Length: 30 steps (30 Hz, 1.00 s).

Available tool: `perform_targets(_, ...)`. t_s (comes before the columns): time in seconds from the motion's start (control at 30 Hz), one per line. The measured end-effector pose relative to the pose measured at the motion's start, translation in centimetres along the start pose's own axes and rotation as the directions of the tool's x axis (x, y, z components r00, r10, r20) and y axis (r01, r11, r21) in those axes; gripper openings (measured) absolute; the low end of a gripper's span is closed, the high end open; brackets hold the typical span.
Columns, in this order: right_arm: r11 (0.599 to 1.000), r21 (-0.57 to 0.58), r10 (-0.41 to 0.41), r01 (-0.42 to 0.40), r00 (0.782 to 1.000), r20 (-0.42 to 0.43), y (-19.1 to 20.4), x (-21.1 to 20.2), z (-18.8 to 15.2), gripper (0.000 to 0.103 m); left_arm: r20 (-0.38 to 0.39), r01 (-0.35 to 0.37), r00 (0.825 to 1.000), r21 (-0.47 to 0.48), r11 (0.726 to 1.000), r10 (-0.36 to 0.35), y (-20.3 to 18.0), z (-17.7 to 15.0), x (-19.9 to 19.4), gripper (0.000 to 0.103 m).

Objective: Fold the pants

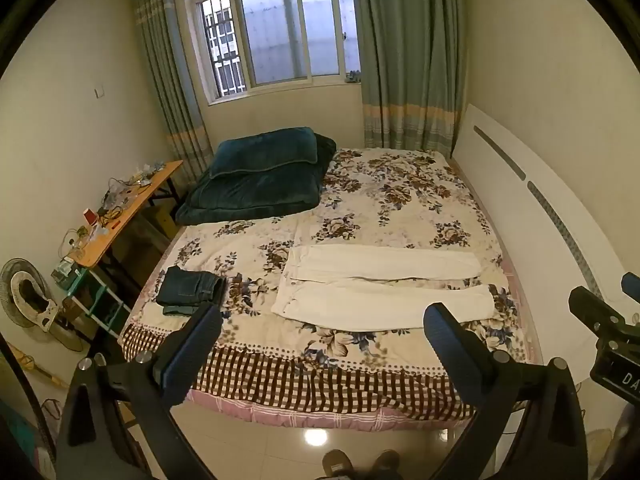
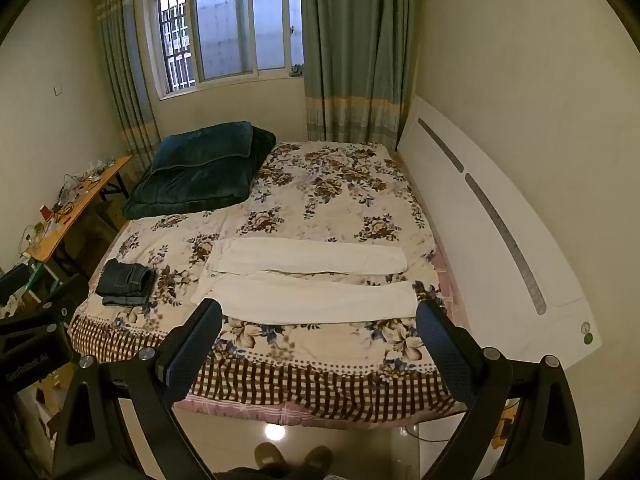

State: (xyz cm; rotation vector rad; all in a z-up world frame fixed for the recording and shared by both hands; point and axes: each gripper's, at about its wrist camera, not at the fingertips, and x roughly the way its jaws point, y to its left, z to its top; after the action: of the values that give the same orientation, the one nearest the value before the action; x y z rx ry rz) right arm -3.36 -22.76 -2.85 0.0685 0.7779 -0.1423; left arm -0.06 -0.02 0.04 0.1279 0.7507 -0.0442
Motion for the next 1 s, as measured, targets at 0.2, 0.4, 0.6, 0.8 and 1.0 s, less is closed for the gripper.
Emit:
perform_targets(0.2, 1.000, -0.004, 0.004, -0.004, 1.000, -0.001, -0.02, -0.10, -0.02, 0.099, 0.001, 0.003, 1.000, -0.002, 1.000, -0.003, 0.12, -0.08, -0.08, 0.103)
perform_targets(0.4, 1.000, 0.000, 0.005, -0.005, 1.000, 0.002, -0.17, -0.25, -0.06, 0.099, 0.004, 0.006, 1.000, -0.007, 1.000, -0.006, 0.17, -0.10, -0.11, 0.103)
perform_targets(0.6, 1.000, -0.005, 0.004, -0.004, 1.000, 0.001, 0.10, -0.43, 0.15, 0.099, 0.008, 0.005, 1.000, -0.008, 1.000, -0.005, 0.16, -0.13, -0.12, 0.103)
perform_targets(0.8, 1.000, 0.000, 0.004, -0.004, 1.000, 0.002, 0.40, -0.79, 0.48, 0.099, 0.010, 0.009, 1.000, -0.011, 1.000, -0.009, 0.21, -0.15, -0.17, 0.103)
perform_targets(1.0, 1.000, 0.002, 0.017, -0.017, 1.000, 0.003, 0.49, -0.83, 0.59, 0.099, 0.013, 0.007, 1.000, -0.013, 1.000, -0.007, 0.26, -0.19, -0.19, 0.103)
